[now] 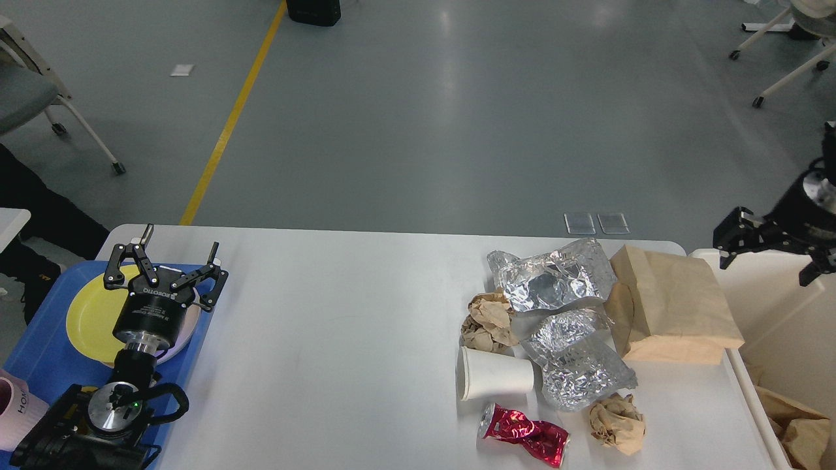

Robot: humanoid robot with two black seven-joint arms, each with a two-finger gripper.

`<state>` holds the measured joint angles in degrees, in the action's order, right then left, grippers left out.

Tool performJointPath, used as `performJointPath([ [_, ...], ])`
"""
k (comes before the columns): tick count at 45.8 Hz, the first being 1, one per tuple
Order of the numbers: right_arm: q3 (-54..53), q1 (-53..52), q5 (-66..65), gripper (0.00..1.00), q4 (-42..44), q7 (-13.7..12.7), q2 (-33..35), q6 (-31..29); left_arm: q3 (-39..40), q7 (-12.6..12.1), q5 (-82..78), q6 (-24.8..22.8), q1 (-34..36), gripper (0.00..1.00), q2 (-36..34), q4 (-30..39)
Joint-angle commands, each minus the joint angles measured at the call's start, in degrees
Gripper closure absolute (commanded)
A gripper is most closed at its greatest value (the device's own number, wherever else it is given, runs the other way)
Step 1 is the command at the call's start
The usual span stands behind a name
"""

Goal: Tidy desktop
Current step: 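Move the right gripper over the brown paper bag beside the box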

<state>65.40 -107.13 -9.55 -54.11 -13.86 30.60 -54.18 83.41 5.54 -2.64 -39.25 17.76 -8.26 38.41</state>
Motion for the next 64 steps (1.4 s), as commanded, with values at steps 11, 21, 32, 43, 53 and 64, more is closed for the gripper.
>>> performJointPath([
  [11,5.27,-27.16,11.56,0.00,-22.08,-0.21,-9.68,-0.82,0.00,0.00,0.00,0.05,-0.10,0.03,-0.09,0.00],
  [21,5.62,-45.52,15.97,0.01,-34.03,-0.12,-9.59,-0.82,0.00,0.00,0.00,0.05,-0.10,0.03,-0.09,0.00],
  [32,7.90,-47.91,15.97,0.00,-38.35,-0.03,-9.77,-0.82,0.00,0.00,0.00,0.05,-0.10,0.03,-0.09,0.00],
  [43,10.54,-38.96,15.26,0.00,-36.86,-0.03,-5.47,1.18,0.00,0.00,0.00,0.05,-0.10,0.03,0.00,0.00],
  [53,10.46,-20.59,15.61,0.00,-25.72,0.06,-3.09,10.05,0.00,0.00,0.00,0.05,-0.10,0.03,0.00,0.00],
  [64,3.69,3.14,13.95,0.00,-5.50,0.67,-3.43,15.24,0.00,0.00,0.00,-0.04,-0.10,0.03,0.00,0.00],
])
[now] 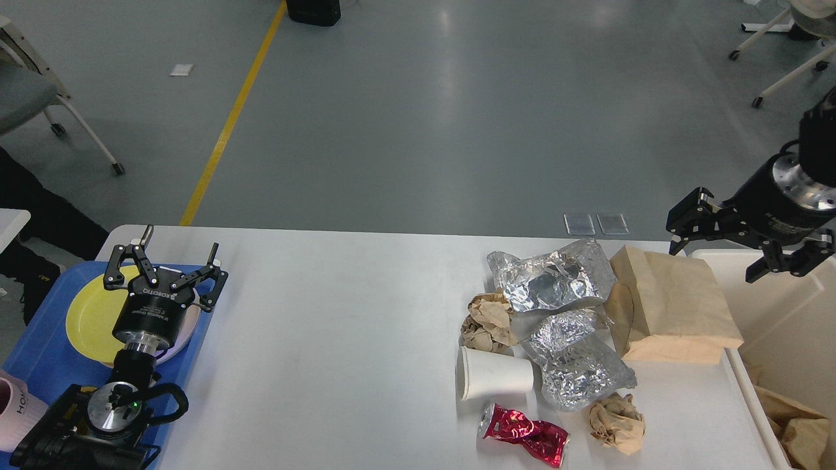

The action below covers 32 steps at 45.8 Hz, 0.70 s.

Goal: Tidy desktop
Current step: 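Move the right gripper over the brown paper bag beside the box, then grasp the brown paper bag with the right gripper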

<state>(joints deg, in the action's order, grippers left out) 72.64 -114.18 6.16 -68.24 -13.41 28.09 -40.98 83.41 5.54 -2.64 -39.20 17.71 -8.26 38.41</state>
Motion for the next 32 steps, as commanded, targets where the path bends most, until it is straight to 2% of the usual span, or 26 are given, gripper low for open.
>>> performJointPath([
  [1,-4.08,12.12,-2.63,0.00,10.39,0.31,-1.72,2.39,0.00,0.00,0.00,-0.09,0.05,0.03,0.00,0.00],
  [7,-6.19,20.65,-9.84,0.02,17.96,0.92,-7.87,3.80,0.00,0.00,0.00,-0.09,0.05,0.03,0.00,0.00],
  [14,-7.42,28.48,-19.50,0.02,22.53,4.44,-10.86,5.12,0.00,0.00,0.00,-0.09,0.05,0.03,0.00,0.00],
  [22,-8.48,30.59,-23.73,0.02,24.73,6.11,-14.65,5.73,0.00,0.00,0.00,-0.09,0.05,0.03,0.00,0.00],
  [24,-8.48,32.17,-23.91,0.02,26.57,6.20,-15.00,8.19,0.00,0.00,0.00,-0.09,0.05,0.03,0.00,0.00],
  [27,-8.39,37.25,-23.74,0.01,33.31,6.11,-17.27,10.91,0.00,0.00,0.00,-0.09,0.05,0.03,0.00,0.00],
  [32,-7.43,44.38,-24.35,0.01,41.51,6.11,-19.83,11.10,0.00,0.00,0.00,-0.09,0.05,0.03,0.00,0.00],
])
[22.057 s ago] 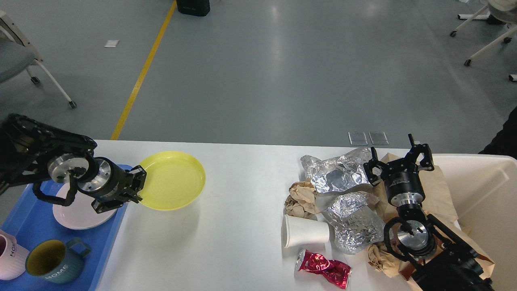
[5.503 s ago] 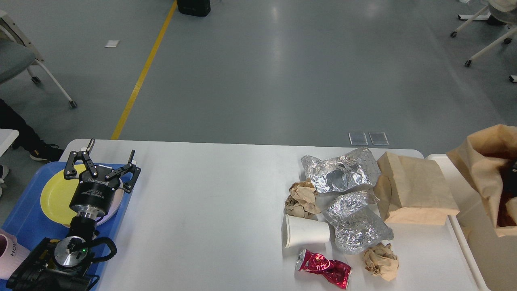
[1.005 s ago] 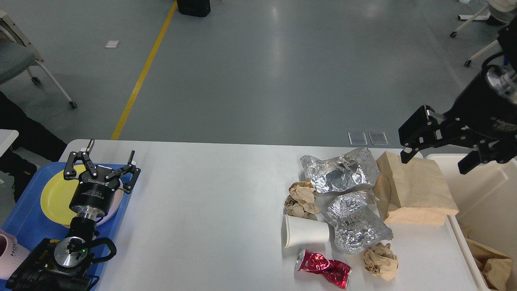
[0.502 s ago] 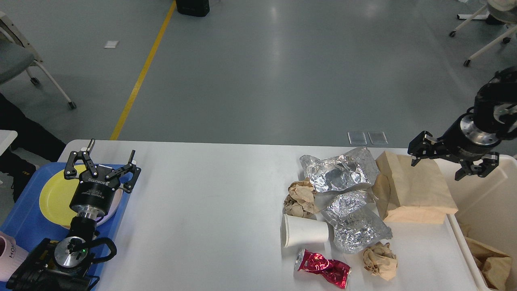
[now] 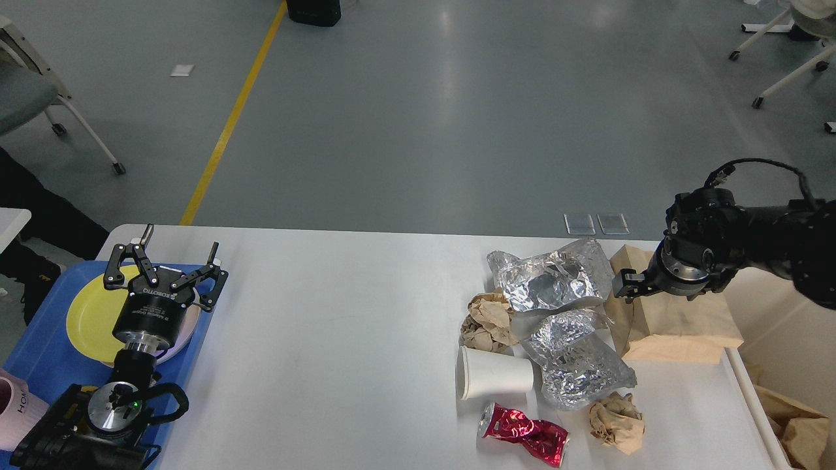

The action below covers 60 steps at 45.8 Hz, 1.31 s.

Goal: Tidy desktop
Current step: 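Grasp the brown paper bag with the right gripper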

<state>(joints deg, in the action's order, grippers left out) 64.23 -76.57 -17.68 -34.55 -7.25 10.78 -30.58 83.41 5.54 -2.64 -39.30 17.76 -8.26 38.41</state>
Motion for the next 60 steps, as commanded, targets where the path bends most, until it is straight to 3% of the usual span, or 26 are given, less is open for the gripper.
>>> performJointPath([
  [1,1.25,8.00,-0.68,0.01,8.79,-0.04,-2.86,0.96,0.00,0.00,0.00,0.01,-0.01,0.03,0.00,0.00],
  [21,0.46,16.18,0.28,0.02,10.39,-1.18,-4.80,11.41,0.00,0.00,0.00,0.01,-0.01,0.03,0.00,0.00],
  [29,0.02,17.06,0.54,0.29,10.21,-1.36,-4.80,16.16,0.00,0.00,0.00,0.01,-0.01,0.03,0.00,0.00],
  [37,-0.16,17.41,3.71,0.71,10.21,-1.53,-3.75,16.87,0.00,0.00,0.00,0.01,-0.01,0.03,0.00,0.00],
  [42,0.02,17.77,4.33,0.98,10.21,-3.46,-3.40,16.78,0.08,0.00,0.00,0.01,-0.01,0.03,0.00,0.00],
  [60,-0.16,16.45,7.49,1.00,5.64,-4.70,-0.15,16.25,0.00,0.00,0.00,0.01,-0.01,0.03,0.00,0.00],
])
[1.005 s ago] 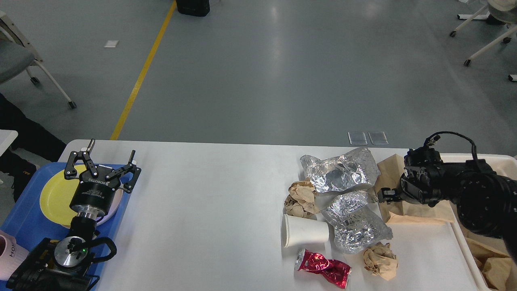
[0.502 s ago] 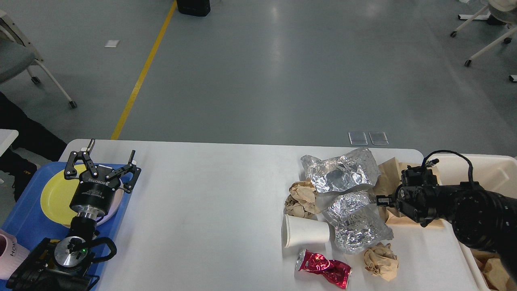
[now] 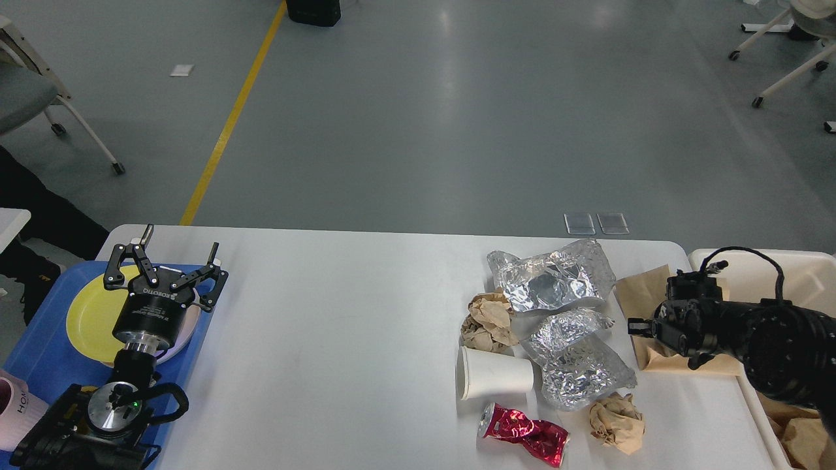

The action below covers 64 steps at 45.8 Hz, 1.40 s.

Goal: Tidy desktop
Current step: 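Grasp the brown paper bag with the right gripper, then lift the paper bag and carry it into the cardboard box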

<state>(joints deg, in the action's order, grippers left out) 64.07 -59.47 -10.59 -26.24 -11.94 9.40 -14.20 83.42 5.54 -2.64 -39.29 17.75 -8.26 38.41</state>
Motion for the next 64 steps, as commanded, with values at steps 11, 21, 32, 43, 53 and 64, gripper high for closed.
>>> performJointPath([
  [11,0.00,-1.17,0.48,1.00,-3.29,-0.01,1.76,-0.13,-0.01,0.00,0.00,0.01,0.00,0.03,0.00,0.00],
  [21,-0.09,-6.61,1.88,1.00,-9.51,-0.01,5.27,-1.26,0.08,0.00,0.00,0.01,0.00,0.03,0.00,0.00],
  [32,0.35,-27.88,8.04,1.00,-26.48,-0.10,12.04,-11.27,-0.01,-0.09,0.00,0.01,0.00,0.03,0.00,0.00],
  [43,3.86,-46.95,8.92,1.00,-39.84,-0.10,15.91,-18.32,-0.01,-0.09,0.00,0.01,0.00,0.03,0.00,0.00],
  [53,15.37,-66.72,15.16,1.00,-50.30,0.34,14.24,-23.93,-0.01,-0.09,0.00,0.01,0.00,0.03,0.00,0.00],
  [64,23.29,-85.19,15.34,1.00,-65.33,0.43,14.24,-27.81,-0.01,-0.09,0.00,0.01,0.00,0.03,-0.09,0.00],
])
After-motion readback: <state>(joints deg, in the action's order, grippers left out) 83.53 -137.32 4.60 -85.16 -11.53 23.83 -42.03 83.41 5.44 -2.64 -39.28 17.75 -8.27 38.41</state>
